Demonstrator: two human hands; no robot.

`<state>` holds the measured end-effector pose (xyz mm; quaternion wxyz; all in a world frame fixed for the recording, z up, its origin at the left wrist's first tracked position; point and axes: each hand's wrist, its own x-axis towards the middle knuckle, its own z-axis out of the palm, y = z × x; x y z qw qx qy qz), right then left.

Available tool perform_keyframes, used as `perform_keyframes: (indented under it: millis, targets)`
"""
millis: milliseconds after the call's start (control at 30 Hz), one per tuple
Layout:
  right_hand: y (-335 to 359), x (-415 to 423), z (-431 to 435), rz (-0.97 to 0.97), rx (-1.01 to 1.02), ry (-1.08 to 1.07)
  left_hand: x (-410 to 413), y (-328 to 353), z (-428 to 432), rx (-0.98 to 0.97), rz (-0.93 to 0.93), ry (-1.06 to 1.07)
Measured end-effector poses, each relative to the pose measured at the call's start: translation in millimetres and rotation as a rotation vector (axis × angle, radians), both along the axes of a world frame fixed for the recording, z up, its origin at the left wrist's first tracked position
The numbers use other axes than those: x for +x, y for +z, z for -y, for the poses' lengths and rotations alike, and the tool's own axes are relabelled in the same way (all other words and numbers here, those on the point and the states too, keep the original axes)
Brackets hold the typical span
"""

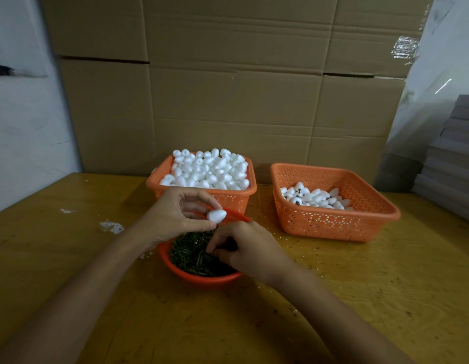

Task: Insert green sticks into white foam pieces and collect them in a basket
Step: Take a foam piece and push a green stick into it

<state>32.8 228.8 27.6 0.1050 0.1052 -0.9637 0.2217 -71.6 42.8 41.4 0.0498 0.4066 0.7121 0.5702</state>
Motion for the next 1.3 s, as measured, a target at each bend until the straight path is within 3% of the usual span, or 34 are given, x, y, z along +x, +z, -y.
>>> perform_keyframes:
  millis: [333,800,1133,1300]
  targets:
    - [1.2,0.2,0.5,0.027,0.031,0.047,2.0,1.2,-1.1,0.033,0.034,0.012]
    - [0.2,-5.8,-6.1,0.106,-0.123,0.091,-3.0,-2.0,-0.9,0.056,0.066,-0.040]
    - [-0.2,-7.4,-9.8,0.156,-0.545,0.211,-1.6,-1.1,-1.4,0.079,0.051,-0.018]
    - [1.6,-5.2,-9.3,0.093,-0.616,0.193,-2.5,-1.6,-1.7,0.094,0.049,-0.024]
